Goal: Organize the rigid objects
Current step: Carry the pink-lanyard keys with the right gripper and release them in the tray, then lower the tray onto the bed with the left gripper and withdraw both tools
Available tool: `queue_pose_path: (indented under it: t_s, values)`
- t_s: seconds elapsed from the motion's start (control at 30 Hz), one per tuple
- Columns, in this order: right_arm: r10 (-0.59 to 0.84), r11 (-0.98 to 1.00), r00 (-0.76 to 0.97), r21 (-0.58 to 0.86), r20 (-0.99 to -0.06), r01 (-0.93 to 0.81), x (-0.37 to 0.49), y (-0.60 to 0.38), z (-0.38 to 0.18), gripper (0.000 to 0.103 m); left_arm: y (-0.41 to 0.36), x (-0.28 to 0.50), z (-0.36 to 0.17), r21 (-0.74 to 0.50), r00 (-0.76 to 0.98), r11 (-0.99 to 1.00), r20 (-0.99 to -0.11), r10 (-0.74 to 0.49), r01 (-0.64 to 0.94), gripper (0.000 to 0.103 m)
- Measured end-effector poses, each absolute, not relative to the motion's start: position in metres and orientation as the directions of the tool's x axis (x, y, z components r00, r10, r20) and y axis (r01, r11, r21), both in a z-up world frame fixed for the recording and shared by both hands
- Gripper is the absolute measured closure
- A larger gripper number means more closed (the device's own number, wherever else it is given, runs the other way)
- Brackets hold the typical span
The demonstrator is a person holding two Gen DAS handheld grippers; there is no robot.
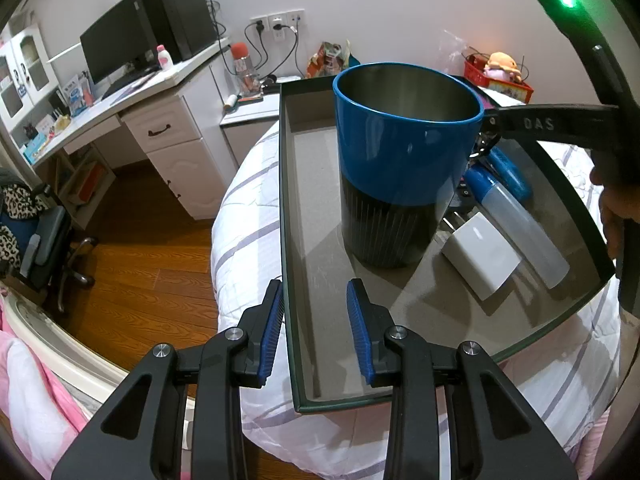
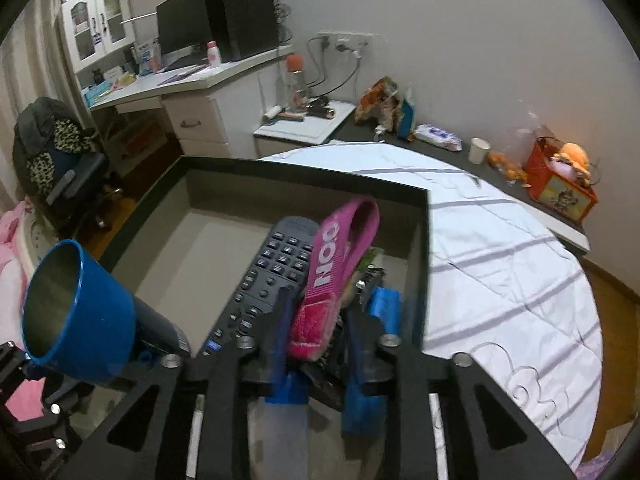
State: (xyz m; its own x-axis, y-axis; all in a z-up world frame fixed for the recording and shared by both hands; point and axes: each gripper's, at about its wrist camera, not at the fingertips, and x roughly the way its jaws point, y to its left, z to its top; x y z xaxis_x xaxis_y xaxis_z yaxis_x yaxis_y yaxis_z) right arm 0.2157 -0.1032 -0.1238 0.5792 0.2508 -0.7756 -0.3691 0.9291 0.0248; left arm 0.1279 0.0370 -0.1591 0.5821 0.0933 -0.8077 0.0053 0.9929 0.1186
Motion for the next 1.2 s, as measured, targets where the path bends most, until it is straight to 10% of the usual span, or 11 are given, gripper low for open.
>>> queue_pose_path:
  t_s: [1.03,1.2]
  values:
    - [0.363,0.925,0.687,0.154,-0.629,-0.348,0.140,-0.155,-0.088,0.022,0.042,0.115,-0.156,0.124,0.587,0.992,-0.804,0.100,0.000,0.071]
    - [0.409,0.911,0.709,0.213,-0.575,-0.352,0.122,-0.167,-0.080,0.000,0.042,0.106,-0.147,0.122,0.600,0.993,-0.794,0.102,-0.009,0.069]
